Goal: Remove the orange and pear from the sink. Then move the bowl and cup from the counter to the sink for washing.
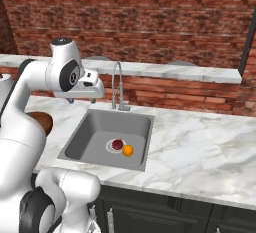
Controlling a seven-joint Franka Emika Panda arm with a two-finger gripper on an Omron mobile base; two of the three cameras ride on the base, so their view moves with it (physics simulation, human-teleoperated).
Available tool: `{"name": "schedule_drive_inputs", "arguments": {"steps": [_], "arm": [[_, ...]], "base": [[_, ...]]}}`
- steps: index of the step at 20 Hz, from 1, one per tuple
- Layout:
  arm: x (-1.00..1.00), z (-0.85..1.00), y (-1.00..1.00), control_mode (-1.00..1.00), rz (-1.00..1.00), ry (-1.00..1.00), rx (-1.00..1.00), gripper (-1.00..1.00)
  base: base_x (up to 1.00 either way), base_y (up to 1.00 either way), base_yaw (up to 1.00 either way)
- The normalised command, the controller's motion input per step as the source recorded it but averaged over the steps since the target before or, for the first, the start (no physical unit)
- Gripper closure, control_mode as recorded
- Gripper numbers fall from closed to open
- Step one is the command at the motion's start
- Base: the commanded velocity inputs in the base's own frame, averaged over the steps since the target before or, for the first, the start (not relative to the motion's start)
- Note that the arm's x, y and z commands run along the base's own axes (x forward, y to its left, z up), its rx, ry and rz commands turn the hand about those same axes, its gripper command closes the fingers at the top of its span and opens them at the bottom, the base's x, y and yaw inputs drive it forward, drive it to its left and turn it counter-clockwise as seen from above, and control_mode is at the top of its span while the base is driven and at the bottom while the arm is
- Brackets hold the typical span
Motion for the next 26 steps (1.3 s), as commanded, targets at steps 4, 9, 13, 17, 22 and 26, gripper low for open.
{"name": "schedule_drive_inputs", "arguments": {"steps": [4, 9, 13, 17, 22, 26], "arm": [[-0.08, -0.10, -0.11, -1.00, 0.00, 0.00, 0.00, -1.00], [-0.06, -0.14, -0.13, -1.00, 0.00, 0.00, 0.00, -1.00], [-0.06, -0.16, -0.14, -1.00, 0.00, 0.00, 0.00, -1.00], [-0.05, -0.17, -0.11, -1.00, 0.00, 0.00, 0.02, -1.00], [-0.05, -0.17, -0.10, -1.00, 0.00, -0.02, 0.00, -1.00], [-0.02, -0.16, -0.11, -1.00, 0.00, 0.00, 0.00, -1.00]], "base": [[0.00, 0.00, 0.00], [0.00, 0.00, 0.00], [0.00, 0.00, 0.00], [0.00, 0.00, 0.00], [0.00, 0.00, 0.00], [0.00, 0.00, 0.00]]}}
